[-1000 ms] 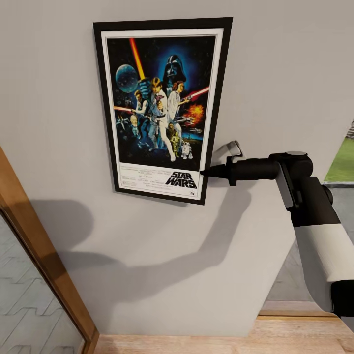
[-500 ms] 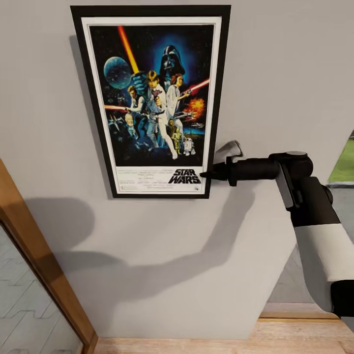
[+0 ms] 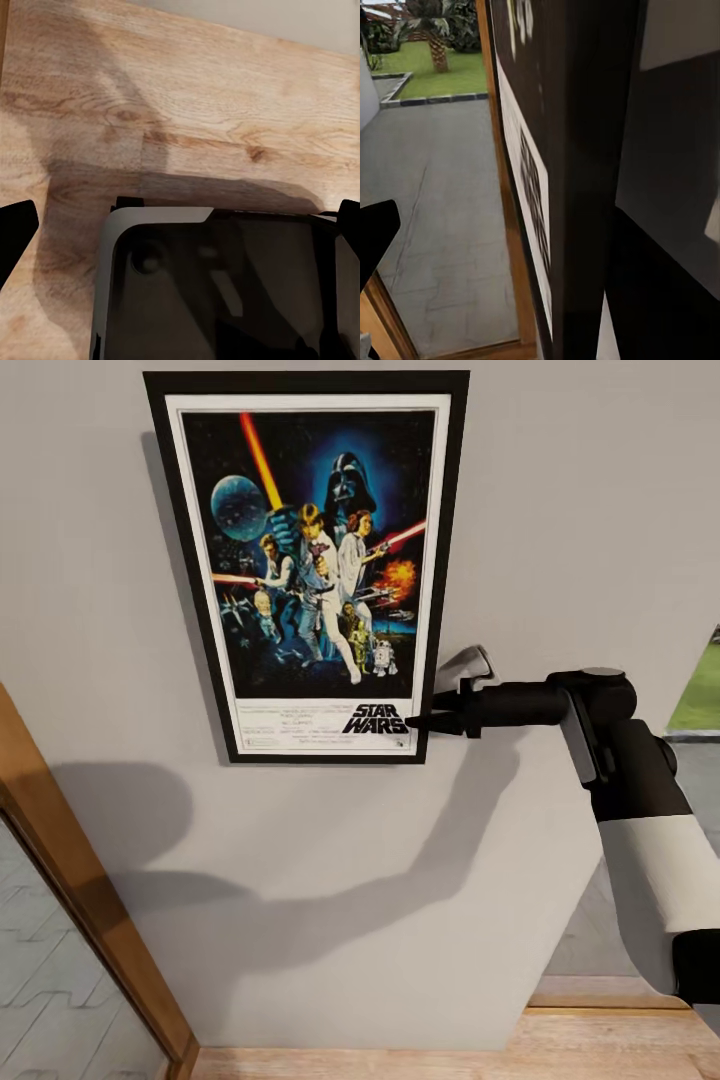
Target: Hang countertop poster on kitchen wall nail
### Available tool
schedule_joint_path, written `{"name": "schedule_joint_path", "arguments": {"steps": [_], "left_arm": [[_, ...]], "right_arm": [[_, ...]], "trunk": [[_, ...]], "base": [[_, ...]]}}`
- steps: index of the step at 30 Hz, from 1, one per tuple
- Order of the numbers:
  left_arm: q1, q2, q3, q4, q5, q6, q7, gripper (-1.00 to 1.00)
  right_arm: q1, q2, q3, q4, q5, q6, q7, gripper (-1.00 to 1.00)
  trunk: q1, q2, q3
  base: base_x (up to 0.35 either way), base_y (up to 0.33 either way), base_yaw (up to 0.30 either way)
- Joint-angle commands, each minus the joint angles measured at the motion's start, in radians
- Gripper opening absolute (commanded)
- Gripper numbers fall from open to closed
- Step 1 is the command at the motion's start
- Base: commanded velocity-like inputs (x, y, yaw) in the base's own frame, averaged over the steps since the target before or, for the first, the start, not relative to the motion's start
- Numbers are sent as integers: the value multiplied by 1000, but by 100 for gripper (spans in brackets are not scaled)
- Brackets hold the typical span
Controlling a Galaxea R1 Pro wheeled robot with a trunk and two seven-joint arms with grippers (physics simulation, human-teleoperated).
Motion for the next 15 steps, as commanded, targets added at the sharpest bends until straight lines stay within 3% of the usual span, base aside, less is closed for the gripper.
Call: {"name": "schedule_joint_path", "arguments": {"steps": [1,15], "left_arm": [[0,-1,6,-1,-1,1,-7,100],[0,-1,6,0,-1,1,-7,100]], "right_arm": [[-1,-1,2,1,-1,13,-5,100],[-1,-1,2,1,-1,13,-5,100]], "trunk": [[1,-2,-2],[1,-2,-2]], "base": [[0,0,0],[-86,-75,0]]}}
